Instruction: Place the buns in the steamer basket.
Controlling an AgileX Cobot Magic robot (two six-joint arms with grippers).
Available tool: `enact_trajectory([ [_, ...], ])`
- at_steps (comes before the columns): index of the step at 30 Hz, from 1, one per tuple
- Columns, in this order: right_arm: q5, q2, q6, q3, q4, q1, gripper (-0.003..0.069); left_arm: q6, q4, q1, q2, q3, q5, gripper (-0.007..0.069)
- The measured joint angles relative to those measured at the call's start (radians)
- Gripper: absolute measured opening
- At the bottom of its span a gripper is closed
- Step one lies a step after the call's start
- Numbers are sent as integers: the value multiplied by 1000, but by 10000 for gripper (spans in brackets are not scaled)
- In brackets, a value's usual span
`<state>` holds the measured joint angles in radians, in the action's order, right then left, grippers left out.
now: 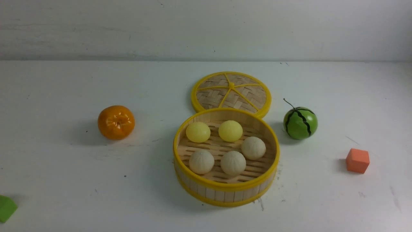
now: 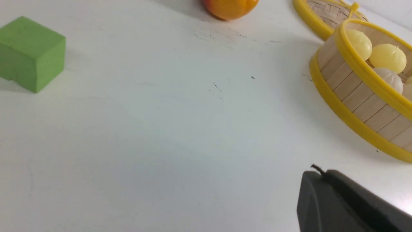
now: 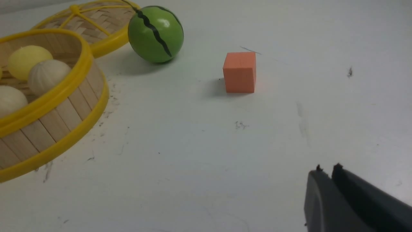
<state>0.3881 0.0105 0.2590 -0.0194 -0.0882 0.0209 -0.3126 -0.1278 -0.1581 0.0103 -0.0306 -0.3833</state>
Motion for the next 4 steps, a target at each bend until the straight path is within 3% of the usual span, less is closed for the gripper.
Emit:
enact_trajectory([
  [4, 0, 0, 0, 0, 0, 0, 41, 0, 0, 0, 0, 0, 0, -13],
])
